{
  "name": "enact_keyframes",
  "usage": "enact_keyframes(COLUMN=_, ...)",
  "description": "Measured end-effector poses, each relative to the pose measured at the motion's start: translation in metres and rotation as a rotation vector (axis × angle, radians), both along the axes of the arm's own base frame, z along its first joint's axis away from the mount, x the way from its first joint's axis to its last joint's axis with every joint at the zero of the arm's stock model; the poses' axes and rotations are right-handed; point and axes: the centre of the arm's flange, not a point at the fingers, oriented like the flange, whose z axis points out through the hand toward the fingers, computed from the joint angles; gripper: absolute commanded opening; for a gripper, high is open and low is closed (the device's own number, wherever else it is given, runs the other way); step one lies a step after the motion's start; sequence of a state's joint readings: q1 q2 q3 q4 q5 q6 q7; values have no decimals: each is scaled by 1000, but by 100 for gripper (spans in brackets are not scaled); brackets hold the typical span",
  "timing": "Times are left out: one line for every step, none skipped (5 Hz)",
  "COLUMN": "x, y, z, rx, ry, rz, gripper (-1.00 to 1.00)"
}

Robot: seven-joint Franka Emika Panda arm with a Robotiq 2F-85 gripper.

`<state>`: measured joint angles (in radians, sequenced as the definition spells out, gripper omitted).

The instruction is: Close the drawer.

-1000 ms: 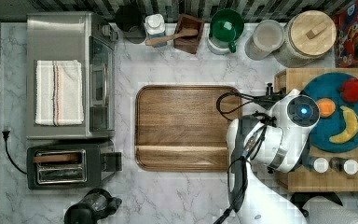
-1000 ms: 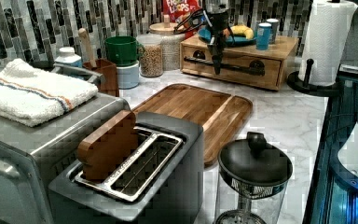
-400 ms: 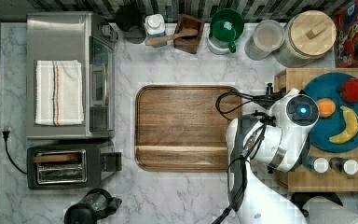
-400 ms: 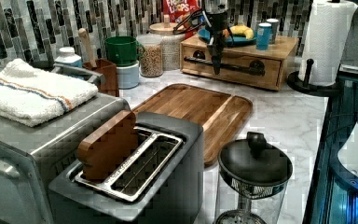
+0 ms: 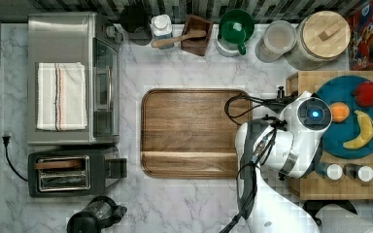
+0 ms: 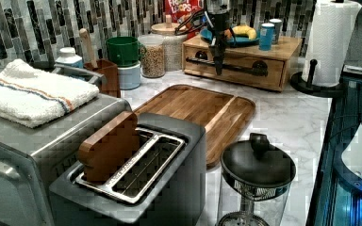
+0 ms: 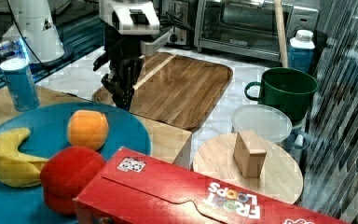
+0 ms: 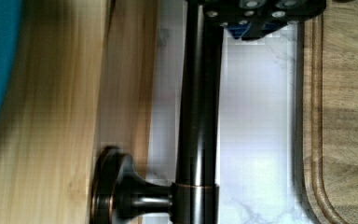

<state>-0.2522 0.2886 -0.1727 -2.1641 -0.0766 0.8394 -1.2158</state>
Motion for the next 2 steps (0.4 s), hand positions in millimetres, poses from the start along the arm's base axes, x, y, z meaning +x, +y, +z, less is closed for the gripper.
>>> enact_keyframes(x=1, y=0, z=0, rx=1, ry=2, rz=-2, gripper=-100)
enact_keyframes(x=0, y=-1, z=0, rx=1, ry=2, rz=-2, gripper=-100)
